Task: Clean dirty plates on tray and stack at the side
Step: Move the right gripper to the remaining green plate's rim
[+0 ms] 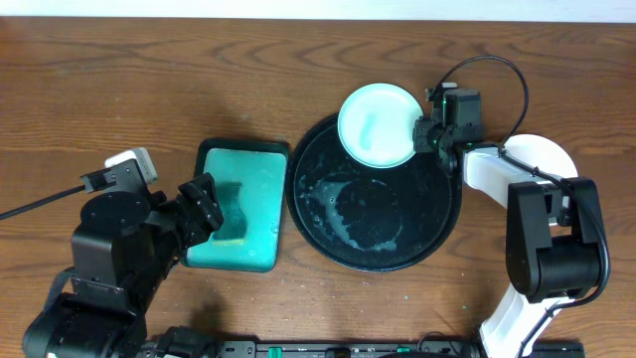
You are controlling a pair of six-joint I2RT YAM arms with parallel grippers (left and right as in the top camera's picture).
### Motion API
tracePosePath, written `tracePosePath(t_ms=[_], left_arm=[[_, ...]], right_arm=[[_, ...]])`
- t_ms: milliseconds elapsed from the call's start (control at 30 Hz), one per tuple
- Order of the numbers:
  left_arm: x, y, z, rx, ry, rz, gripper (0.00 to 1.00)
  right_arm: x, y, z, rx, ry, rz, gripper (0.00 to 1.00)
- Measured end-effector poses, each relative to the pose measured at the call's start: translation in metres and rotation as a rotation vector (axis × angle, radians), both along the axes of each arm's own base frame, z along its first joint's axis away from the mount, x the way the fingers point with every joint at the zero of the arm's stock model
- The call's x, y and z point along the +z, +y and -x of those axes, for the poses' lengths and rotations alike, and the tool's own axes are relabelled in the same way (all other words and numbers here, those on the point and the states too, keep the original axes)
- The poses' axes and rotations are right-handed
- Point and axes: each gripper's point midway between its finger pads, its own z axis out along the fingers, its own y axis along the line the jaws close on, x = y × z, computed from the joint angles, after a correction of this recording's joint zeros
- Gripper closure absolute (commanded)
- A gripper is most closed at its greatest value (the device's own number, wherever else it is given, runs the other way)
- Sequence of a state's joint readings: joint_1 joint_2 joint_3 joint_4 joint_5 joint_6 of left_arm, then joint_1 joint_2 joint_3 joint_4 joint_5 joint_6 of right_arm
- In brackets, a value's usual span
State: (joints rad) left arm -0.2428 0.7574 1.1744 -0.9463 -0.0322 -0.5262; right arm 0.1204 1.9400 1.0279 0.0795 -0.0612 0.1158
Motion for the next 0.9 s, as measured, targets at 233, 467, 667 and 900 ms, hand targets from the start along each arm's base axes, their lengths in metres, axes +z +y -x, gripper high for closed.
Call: tracePosePath(t_ms=[233, 467, 667, 900], left_arm=[[0.0, 0.0, 0.0, 0.0, 0.0, 0.0, 0.21], [0.002, 0.0, -0.001, 0.0, -0.008, 0.002, 0.21], [-0.003, 0.0, 0.002, 0.0, 0.016, -0.004, 0.21], [-0.077, -0.001, -0.006, -0.038, 0.291, -0.115, 0.21]], right_arm=[[-0.002, 0.009, 0.027, 0.01, 0.129, -0.06, 0.99], [0.039, 0.009, 0.111, 0.007, 0.349, -0.097, 0.99], [0.027, 0.005, 0.156, -0.042, 0.521, -0.104, 0.93], [0.015, 0.003, 0.17, -0.017, 0.554, -0.086, 0.76]])
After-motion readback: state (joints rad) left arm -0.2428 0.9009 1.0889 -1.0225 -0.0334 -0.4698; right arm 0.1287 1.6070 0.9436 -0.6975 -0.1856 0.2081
